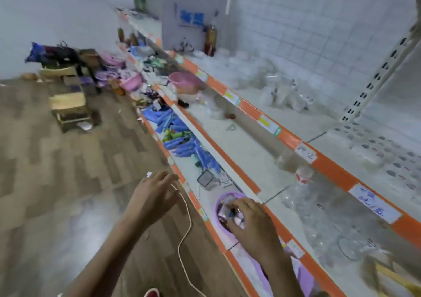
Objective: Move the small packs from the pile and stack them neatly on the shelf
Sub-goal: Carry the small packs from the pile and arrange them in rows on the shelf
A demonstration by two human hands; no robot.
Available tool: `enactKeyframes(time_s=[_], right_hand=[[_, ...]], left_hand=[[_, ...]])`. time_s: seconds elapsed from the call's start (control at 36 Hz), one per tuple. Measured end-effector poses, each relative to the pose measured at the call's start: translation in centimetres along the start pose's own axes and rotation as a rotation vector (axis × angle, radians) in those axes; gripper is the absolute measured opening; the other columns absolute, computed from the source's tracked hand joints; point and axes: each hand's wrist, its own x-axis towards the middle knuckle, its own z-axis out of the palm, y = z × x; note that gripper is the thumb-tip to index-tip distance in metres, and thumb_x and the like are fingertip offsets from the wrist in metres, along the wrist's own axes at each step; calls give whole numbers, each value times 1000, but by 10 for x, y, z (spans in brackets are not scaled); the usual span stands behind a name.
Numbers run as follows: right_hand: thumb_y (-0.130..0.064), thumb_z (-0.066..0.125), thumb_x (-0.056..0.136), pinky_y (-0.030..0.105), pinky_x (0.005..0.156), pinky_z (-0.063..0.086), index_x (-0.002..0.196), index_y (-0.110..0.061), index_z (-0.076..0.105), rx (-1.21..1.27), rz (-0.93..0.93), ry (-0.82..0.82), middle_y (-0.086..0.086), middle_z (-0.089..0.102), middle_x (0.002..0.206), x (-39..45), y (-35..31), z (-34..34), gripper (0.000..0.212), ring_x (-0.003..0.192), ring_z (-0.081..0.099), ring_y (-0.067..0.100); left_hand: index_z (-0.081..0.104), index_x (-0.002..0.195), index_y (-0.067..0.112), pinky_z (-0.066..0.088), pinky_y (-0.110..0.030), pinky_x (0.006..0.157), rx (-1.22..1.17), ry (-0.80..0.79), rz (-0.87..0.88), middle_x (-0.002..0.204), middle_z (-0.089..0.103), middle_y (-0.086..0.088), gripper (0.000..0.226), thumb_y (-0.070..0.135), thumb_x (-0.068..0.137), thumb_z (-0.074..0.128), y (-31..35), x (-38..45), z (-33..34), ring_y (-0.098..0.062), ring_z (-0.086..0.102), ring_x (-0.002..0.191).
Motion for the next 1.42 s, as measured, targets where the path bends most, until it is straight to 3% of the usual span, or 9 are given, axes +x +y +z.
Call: enactKeyframes(time_s=[0.11,0.31,0.61,0.78,0.89,1.03,1.22,1.33,1.42], right_hand=[[-49,37,78,29,91,42,115,-26,58,-10,-103,-78,-6,57,117,45,-41,12,48,110,51,17],[-40,49,87,23,90,38,119,-26,53,-20,-213,-87,-9,52,122,135,-99,33,36,112,47,12],[-37,52,89,16,92,34,121,-32,49,13,-83,-20,-19,45,124,257,-135,40,32,115,41,1],[-38,49,91,14,83,31,122,-34,46,-15,-9,-46,-22,40,122,305,-125,42,31,115,39,0],[-40,49,91,14,89,34,123,-35,46,-15,19,1,-24,40,123,346,-110,42,32,117,38,-1],[-38,52,91,9,83,30,119,-37,49,5,21,119,-27,40,118,416,-88,36,28,113,38,-7],[-30,64,84,19,90,41,107,-37,55,222,-19,253,-17,54,112,544,-64,14,25,107,51,2],[-31,61,86,14,87,34,112,-29,57,186,-38,305,-17,53,116,614,-59,-7,26,111,45,0],[-32,58,88,18,90,34,118,-26,55,98,-25,293,-12,52,122,657,-53,-18,31,117,43,8]], left_hand=[[61,96,23,54,-34,63,-9,61,-118,86,64,-2,35,42,72,44,-46,-2,-14,-26,64,80],[64,94,21,49,-30,57,31,87,-170,83,62,1,35,41,73,46,-127,38,-26,-24,64,73],[64,95,22,51,-29,59,-23,92,-20,85,62,3,36,43,74,43,-228,158,-46,-20,64,76],[66,93,23,53,-26,53,-45,13,65,86,66,5,31,40,69,56,-247,223,-27,-17,66,71],[68,91,24,51,-20,56,-50,-67,152,88,66,8,38,30,57,84,-254,272,-9,-11,66,74],[65,101,22,48,-25,66,-92,-126,200,95,62,4,29,34,76,59,-270,354,13,-17,62,85],[57,121,21,36,-17,79,-73,-113,282,120,54,4,34,31,88,55,-280,482,14,-14,51,107],[60,118,22,43,-21,83,-95,-68,289,118,56,5,61,55,74,32,-284,554,5,-15,55,105],[59,120,23,44,-25,87,-100,-55,319,117,55,6,41,39,84,51,-290,600,2,-14,55,107]])
